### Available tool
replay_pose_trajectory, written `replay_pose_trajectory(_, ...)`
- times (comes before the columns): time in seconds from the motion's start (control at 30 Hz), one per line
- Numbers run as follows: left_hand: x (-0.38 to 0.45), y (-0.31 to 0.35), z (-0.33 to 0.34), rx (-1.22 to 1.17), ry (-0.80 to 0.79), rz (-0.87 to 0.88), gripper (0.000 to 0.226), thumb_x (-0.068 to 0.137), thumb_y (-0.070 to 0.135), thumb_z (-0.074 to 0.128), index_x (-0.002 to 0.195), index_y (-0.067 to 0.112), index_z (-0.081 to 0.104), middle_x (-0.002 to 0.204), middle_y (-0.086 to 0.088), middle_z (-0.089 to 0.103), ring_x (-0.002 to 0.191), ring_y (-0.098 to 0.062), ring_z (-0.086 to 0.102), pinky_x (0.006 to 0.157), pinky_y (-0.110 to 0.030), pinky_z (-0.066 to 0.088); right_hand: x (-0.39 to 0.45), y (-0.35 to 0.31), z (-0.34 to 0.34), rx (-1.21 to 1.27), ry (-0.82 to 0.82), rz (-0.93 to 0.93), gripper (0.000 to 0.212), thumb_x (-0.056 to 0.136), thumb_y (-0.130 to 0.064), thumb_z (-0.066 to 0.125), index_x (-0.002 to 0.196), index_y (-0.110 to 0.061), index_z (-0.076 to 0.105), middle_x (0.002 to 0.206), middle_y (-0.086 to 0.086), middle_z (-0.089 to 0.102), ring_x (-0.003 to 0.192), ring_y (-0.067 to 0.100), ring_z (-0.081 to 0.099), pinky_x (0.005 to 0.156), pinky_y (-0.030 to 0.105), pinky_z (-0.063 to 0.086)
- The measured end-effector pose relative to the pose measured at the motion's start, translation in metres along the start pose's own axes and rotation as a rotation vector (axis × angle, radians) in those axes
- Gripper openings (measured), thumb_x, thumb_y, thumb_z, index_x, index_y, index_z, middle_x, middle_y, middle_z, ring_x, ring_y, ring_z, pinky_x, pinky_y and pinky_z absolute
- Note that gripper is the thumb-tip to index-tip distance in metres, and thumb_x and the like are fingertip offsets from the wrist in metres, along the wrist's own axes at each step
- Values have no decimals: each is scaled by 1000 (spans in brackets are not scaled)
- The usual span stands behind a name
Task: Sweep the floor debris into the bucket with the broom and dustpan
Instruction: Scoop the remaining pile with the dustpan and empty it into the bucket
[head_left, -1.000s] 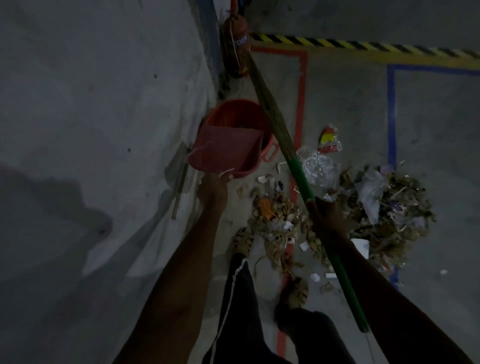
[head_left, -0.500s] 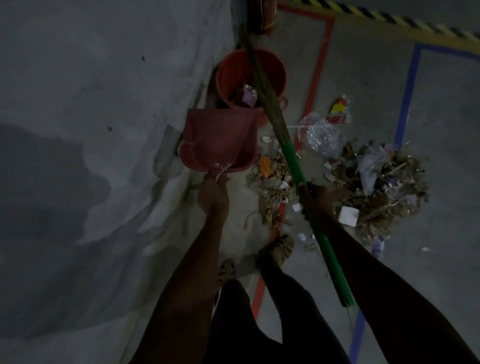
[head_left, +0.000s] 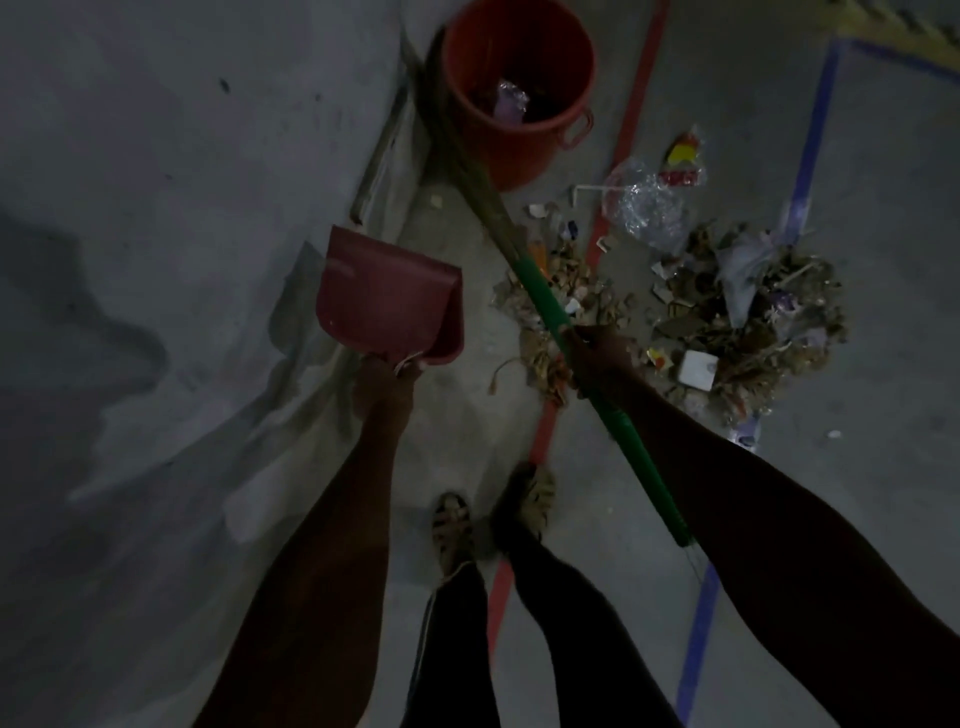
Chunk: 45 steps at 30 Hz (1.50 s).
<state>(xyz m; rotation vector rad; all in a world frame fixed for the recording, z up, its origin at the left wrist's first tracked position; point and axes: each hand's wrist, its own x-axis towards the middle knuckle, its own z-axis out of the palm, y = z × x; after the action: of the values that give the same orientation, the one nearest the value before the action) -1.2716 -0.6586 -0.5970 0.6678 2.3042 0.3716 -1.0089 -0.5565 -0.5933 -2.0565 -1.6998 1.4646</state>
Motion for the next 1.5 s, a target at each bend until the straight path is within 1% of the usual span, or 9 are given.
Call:
replay_pose_trajectory(0.17,23,-23,4,-10,24,1,67,82,35,78,125,-10,52,126,-27,58,117,-38,56,82,-33,35,45,-9,36,120,-54,129,39,106,-32,50,72,-13,59,64,8,59,44,15,55,50,28,48)
replay_pose_trajectory(0.3,60,-36,19,91,52,-22,70,80,51,75,125,1,54,125,-24,60,114,-40,58,89,-43,45,101,-22,58,170,-92,196,30,106,-29,50,107,-1,61,73,4,60,50,11,55,35,13,38)
replay_pose_trajectory(0.53,130,-39,63,192,136,48,64,84,50,72,122,3,52,123,-21,59,114,-39,57,87,-44,46,223,-28,120,262,-232,251,41,105,-34,51,124,3,48,86,15,66,44,17,63,41,25,51)
replay_pose_trajectory(0.8,163,-66,100,284,163,139,64,83,51,72,118,1,54,119,-21,62,111,-38,60,86,-41,45,261,29,189,455,-259,458,30,106,-32,48,116,-4,49,96,15,62,60,19,60,44,25,51)
replay_pose_trajectory(1.1,131,-50,102,228,5,209,71,83,37,75,130,-10,49,132,-29,54,122,-39,51,95,-35,34,220,100,142,666,-86,627,22,106,-30,49,110,-8,49,91,13,58,50,20,58,37,20,46)
replay_pose_trajectory(1.2,119,-31,113,158,-71,190,58,93,23,67,133,-12,45,135,-30,51,116,-36,52,80,-18,40,206,137,114,670,27,637,24,104,-27,52,115,-6,50,86,13,63,58,22,61,41,25,49)
replay_pose_trajectory(1.27,113,-25,123,222,-46,240,58,87,32,73,125,-5,51,125,-27,59,111,-38,57,87,-33,42,195,161,99,724,72,609,27,103,-26,52,119,-4,49,92,15,64,63,24,63,49,32,52)
replay_pose_trajectory(1.33,106,-19,137,234,-16,329,63,78,42,79,120,3,53,116,-22,64,105,-39,61,87,-46,49,182,190,83,786,123,607,19,103,-26,52,106,-7,51,94,15,62,70,24,62,56,33,53)
replay_pose_trajectory(1.5,94,-15,178,333,-38,404,62,78,47,77,110,-1,54,108,-24,63,99,-42,60,84,-49,50,148,273,49,762,341,700,29,101,-24,51,116,0,57,90,6,61,73,16,62,59,27,54)
